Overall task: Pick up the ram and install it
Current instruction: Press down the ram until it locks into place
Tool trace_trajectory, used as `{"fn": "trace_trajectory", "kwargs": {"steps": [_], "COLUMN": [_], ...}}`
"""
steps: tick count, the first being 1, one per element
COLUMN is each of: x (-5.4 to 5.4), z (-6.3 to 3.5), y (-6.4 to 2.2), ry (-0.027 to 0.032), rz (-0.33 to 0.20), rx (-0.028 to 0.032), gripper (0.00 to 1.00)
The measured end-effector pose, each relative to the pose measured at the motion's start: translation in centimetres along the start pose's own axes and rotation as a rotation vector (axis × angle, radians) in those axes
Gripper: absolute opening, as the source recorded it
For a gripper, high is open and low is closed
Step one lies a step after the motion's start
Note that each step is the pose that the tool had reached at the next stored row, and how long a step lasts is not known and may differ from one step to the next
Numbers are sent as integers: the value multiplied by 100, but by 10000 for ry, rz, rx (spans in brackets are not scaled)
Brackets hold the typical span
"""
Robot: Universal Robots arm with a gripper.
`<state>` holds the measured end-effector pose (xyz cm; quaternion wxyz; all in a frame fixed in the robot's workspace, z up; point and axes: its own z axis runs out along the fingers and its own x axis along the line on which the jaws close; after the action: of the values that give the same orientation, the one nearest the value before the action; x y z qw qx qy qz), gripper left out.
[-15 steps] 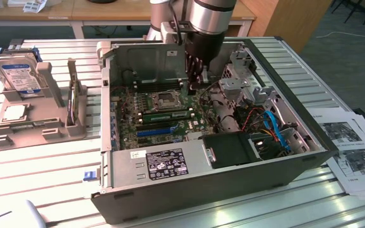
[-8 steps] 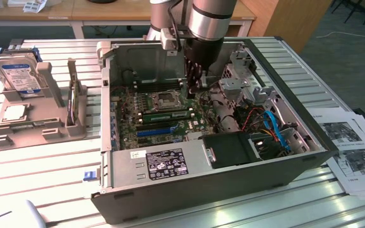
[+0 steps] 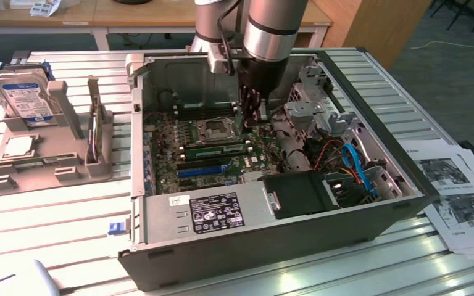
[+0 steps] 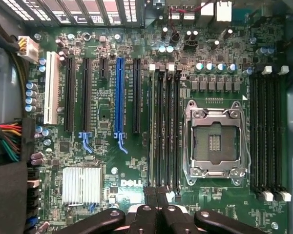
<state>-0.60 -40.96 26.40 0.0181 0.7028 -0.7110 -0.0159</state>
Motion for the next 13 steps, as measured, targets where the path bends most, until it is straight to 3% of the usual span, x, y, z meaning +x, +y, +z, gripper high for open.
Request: {"fn": "trace_trajectory", "kwargs": {"steps": [13], "x": [8], "z": [250], "y": [-13], "ry": [0], "rz": [-1], "rx": [1], "gripper": [10]}}
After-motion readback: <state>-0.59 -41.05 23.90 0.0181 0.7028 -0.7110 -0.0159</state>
